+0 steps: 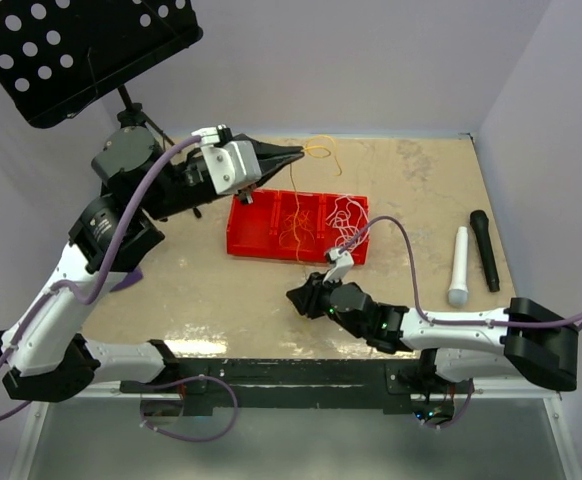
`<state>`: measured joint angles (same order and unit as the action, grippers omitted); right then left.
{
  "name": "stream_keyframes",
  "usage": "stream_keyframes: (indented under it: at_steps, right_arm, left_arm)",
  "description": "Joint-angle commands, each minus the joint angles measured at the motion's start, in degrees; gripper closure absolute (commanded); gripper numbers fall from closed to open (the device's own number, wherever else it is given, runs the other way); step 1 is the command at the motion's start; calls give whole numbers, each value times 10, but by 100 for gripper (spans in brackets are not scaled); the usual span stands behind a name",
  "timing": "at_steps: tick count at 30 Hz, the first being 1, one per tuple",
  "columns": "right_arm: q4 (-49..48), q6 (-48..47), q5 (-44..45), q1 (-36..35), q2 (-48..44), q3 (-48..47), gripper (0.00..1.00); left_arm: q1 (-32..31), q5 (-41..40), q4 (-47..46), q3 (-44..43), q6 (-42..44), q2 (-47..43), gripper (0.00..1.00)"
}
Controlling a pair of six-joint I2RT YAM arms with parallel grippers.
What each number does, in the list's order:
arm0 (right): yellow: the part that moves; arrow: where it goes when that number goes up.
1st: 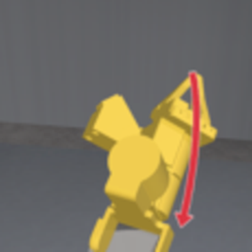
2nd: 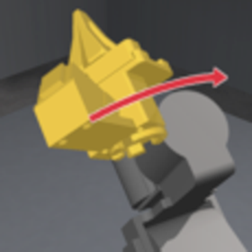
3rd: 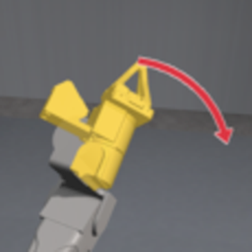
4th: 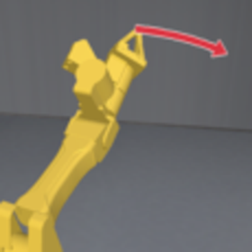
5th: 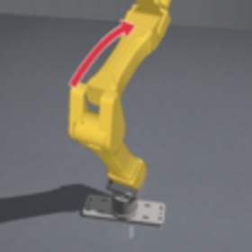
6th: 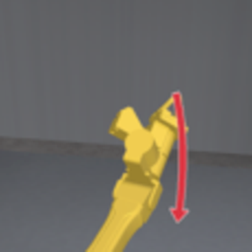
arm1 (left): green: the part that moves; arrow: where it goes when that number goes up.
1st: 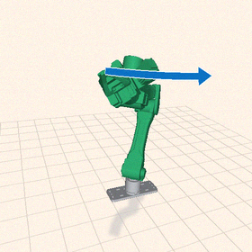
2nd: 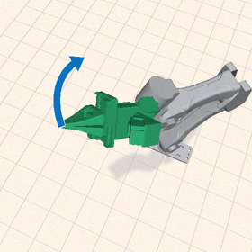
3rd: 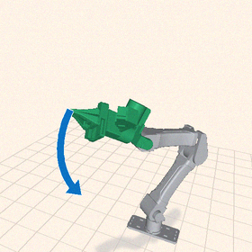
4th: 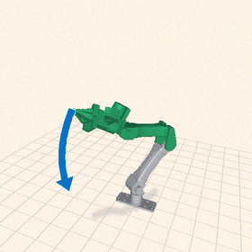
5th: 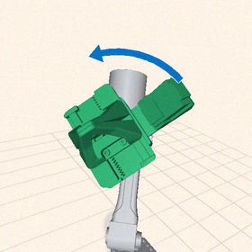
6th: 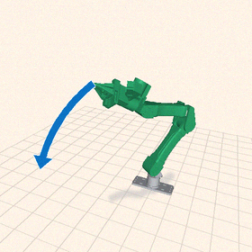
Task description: Untangle the cables
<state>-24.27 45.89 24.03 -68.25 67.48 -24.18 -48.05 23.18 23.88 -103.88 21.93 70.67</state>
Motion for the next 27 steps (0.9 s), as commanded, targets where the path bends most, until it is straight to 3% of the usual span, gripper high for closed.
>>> stream_keyframes:
  at_steps: [1,15,19,22,27]
  right_arm:
    - [-11,31,-3,-4,2,14,70]
    - [-11,86,-9,-24,49,43,65]
    - [-10,89,-9,-29,63,37,65]
    - [-3,91,-5,-35,50,34,65]
    - [36,85,11,-37,-1,21,66]
  left_arm:
    - [2,-48,-86,-25,22,-17,100]
    - [2,-161,-291,-60,121,-31,100]
    - [2,-159,-275,-73,139,-30,100]
    - [2,-178,-255,-36,145,-47,100]
    - [2,-229,-270,138,142,-113,100]
